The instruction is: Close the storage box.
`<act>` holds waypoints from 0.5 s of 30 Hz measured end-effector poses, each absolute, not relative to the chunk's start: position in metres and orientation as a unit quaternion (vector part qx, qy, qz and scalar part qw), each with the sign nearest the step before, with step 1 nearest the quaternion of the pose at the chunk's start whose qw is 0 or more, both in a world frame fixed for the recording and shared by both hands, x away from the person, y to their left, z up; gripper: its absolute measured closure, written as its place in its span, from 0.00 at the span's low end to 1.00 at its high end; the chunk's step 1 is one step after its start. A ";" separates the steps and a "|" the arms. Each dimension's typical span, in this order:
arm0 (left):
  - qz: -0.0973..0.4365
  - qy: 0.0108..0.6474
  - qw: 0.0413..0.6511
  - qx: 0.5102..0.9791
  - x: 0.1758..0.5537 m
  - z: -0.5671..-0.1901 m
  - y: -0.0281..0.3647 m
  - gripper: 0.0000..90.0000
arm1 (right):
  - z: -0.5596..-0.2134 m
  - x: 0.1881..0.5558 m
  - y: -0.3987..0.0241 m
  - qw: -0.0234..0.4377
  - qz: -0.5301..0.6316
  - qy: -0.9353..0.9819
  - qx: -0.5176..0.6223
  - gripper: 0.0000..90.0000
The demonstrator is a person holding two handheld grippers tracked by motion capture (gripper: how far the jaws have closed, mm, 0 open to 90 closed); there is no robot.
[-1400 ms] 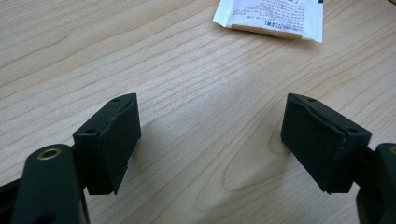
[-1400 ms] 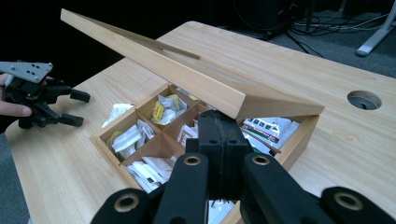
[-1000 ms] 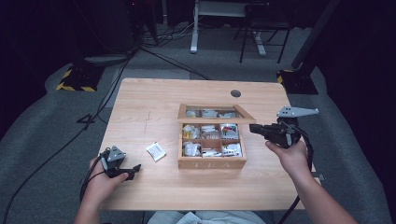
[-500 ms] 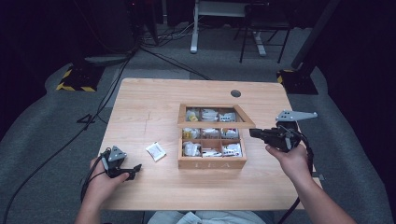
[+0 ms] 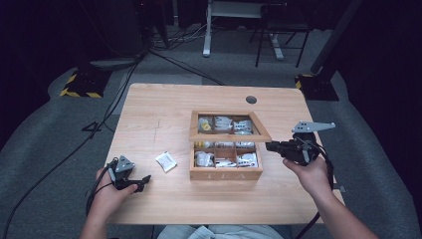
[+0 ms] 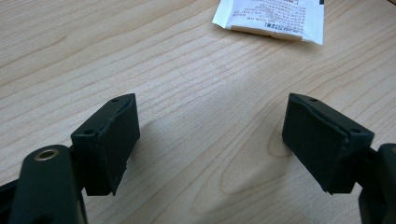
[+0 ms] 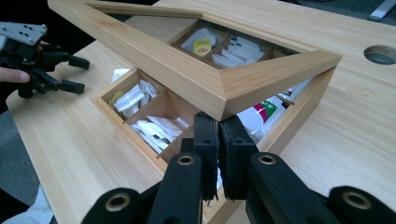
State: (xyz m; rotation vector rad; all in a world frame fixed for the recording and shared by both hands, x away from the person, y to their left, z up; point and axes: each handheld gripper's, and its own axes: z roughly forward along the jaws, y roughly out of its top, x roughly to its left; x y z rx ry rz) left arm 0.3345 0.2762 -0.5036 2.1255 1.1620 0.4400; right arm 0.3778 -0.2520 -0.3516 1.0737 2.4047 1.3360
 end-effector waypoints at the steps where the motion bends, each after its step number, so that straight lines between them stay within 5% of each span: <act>1: 0.169 0.445 0.333 0.814 0.334 -0.504 0.276 0.22 | -0.352 0.377 -0.252 0.094 0.448 0.812 0.362 0.95; 15: 0.169 0.445 0.334 0.814 0.334 -0.504 0.276 0.22 | -0.363 0.373 -0.253 0.080 0.435 0.819 0.367 0.93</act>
